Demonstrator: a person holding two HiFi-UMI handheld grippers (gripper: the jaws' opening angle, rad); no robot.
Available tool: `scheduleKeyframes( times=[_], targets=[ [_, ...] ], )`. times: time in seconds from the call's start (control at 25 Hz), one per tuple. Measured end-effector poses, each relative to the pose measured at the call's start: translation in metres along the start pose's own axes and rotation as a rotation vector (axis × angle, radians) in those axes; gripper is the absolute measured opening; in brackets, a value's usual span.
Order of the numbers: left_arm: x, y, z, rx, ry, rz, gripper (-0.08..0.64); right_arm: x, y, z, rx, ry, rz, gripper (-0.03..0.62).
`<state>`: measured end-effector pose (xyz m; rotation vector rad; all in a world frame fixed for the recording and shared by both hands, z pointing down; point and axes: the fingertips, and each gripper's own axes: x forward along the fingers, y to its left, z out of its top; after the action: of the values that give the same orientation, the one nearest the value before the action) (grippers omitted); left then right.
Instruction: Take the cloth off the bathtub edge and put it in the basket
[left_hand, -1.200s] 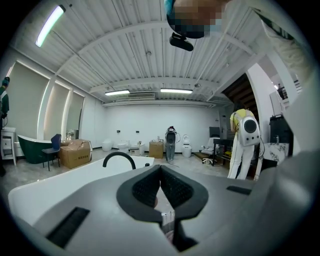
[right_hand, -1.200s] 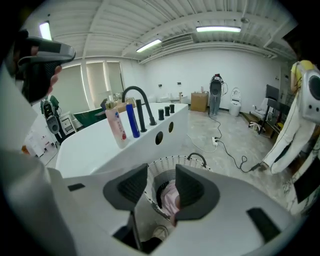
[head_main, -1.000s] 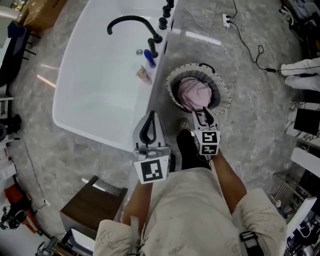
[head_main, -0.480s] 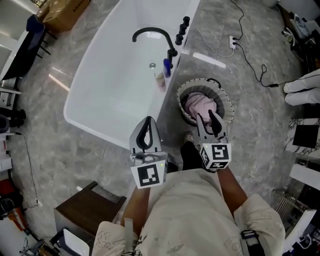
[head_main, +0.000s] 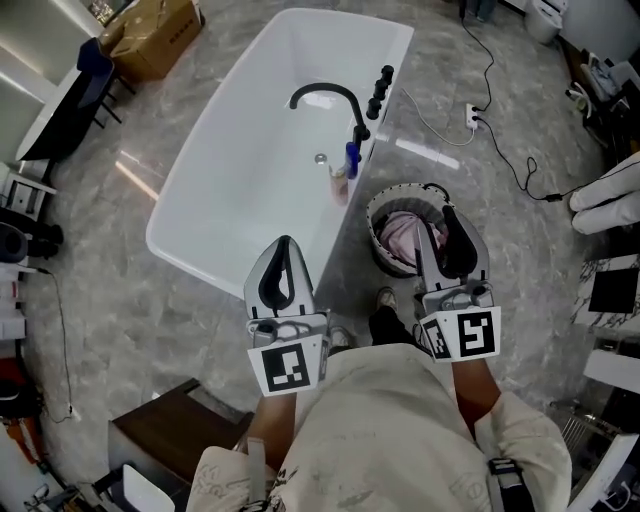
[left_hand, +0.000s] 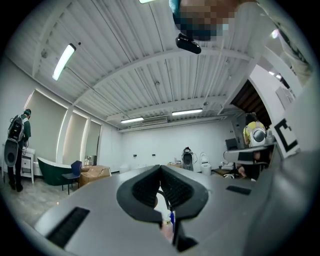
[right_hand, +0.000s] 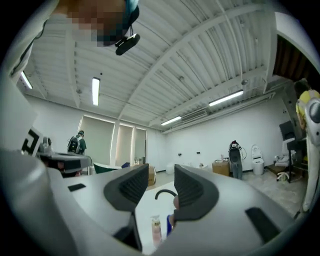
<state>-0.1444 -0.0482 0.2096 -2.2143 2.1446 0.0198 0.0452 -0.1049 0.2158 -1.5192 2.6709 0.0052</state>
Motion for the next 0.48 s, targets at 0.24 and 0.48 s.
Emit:
scheduleKeyframes(
  times=[0.24,0.48],
  targets=[
    [-0.002,0.007,0.04,0.025,-0.054,0.017,0.003,-0.004,0.001,0.069,0.019,-0.112,-0.008,0.144],
    [0.001,0.002,0.057,0.019,-0.099,-0.01,0.003,-0.005,0.0,0.085,-0.042,-0.141,-0.031,0.138]
  ],
)
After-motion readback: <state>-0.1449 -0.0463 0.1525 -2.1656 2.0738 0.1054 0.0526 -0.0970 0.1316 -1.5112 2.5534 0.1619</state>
